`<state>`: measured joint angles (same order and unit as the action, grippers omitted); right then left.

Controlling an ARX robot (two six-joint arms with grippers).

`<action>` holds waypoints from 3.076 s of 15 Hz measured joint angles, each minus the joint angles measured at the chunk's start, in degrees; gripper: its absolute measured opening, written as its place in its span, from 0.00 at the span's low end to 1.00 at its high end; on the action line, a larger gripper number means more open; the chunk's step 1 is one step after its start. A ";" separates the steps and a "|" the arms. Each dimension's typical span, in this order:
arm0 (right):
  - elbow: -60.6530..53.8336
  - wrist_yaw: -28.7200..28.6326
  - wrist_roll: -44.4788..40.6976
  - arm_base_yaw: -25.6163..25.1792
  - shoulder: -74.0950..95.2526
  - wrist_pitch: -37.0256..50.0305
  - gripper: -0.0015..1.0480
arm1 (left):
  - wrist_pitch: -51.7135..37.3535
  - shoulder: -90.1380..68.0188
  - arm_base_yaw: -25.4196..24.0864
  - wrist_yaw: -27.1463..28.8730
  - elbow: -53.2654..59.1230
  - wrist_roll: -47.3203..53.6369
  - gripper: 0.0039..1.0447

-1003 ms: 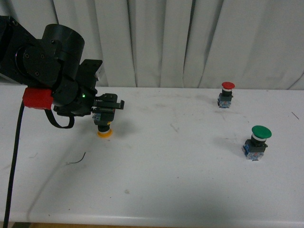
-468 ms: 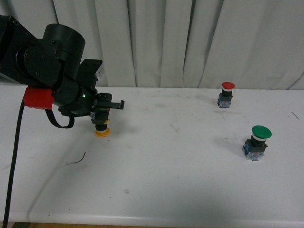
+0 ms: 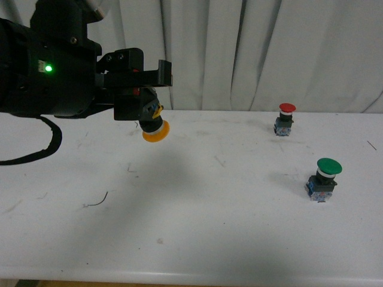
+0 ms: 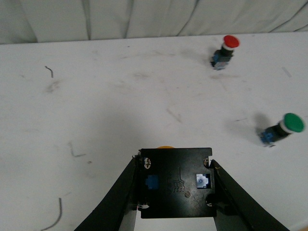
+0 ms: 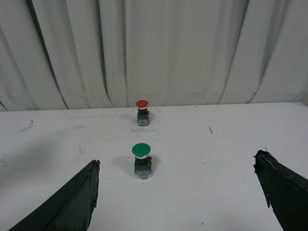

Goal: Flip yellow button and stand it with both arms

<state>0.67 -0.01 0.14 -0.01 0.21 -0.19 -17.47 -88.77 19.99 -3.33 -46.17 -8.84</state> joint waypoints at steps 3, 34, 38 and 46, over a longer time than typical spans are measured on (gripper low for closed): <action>0.00 0.00 0.00 0.00 0.00 0.00 0.94 | -4.37 7.15 1.68 -3.76 6.54 -6.29 0.34; 3.21 -22.29 2.32 -8.81 39.60 47.04 0.94 | -56.04 -4.92 3.23 -20.70 16.15 -56.41 0.34; 24.44 -19.78 8.52 -2.71 74.90 66.93 0.94 | -56.08 -4.83 4.22 -20.20 15.93 -55.28 0.34; 24.44 -37.35 63.95 6.93 92.08 73.26 0.94 | -55.91 -4.83 4.79 -19.61 15.41 -54.07 0.34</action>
<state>25.10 -37.36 64.10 6.92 92.29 73.08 -73.38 -93.60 24.77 -22.94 -30.76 -62.92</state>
